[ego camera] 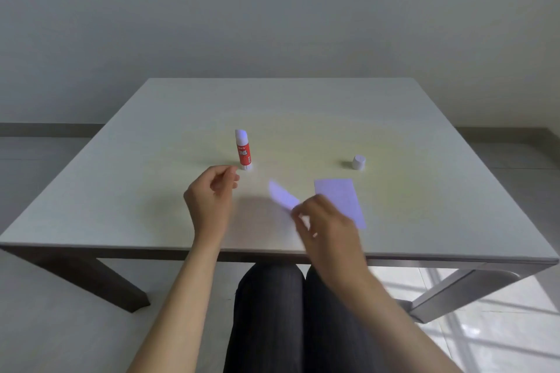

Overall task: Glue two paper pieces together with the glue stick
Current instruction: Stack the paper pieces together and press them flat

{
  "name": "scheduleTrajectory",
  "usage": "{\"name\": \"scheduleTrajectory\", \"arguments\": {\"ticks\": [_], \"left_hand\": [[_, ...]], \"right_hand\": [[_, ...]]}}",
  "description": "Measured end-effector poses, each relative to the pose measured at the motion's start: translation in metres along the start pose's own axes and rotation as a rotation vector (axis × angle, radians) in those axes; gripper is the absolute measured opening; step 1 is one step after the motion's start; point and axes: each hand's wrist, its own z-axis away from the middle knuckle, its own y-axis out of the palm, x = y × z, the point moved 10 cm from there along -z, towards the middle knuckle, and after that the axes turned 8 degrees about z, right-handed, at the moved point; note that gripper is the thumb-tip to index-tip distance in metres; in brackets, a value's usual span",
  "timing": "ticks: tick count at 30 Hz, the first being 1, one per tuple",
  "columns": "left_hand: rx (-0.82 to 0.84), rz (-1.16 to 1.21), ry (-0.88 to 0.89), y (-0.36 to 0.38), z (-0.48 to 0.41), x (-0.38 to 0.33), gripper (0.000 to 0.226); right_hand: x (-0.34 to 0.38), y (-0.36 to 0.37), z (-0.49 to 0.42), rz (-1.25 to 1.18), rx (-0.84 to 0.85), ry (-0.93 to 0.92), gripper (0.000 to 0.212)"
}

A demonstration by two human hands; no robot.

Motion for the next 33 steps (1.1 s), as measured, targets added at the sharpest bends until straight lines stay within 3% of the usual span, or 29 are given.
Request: {"name": "scheduleTrajectory", "arguments": {"ticks": [3, 8, 13, 20, 28, 33], "left_hand": [[0.129, 0.056, -0.143, 0.016, 0.008, 0.004, 0.019], [0.442, 0.183, -0.312, 0.074, 0.049, 0.004, 0.011], [0.416, 0.339, -0.407, 0.093, 0.057, 0.002, 0.008], [0.413, 0.271, -0.420, 0.106, 0.055, 0.001, 0.017], [0.448, -0.077, -0.240, 0.118, 0.055, 0.000, 0.032], [0.477, -0.170, -0.241, 0.122, 0.061, 0.009, 0.035]], "right_hand": [[-0.044, -0.032, -0.021, -0.203, -0.144, 0.249, 0.011], [-0.098, -0.007, -0.007, -0.902, -0.105, 0.727, 0.005], [-0.099, 0.002, 0.006, -1.041, -0.096, 0.782, 0.003], [-0.121, -0.007, 0.007, -0.862, -0.011, 0.733, 0.009], [-0.155, -0.007, 0.008, -0.212, 0.049, 0.728, 0.021], [-0.162, -0.005, 0.012, -0.065, 0.127, 0.727, 0.023]]}}
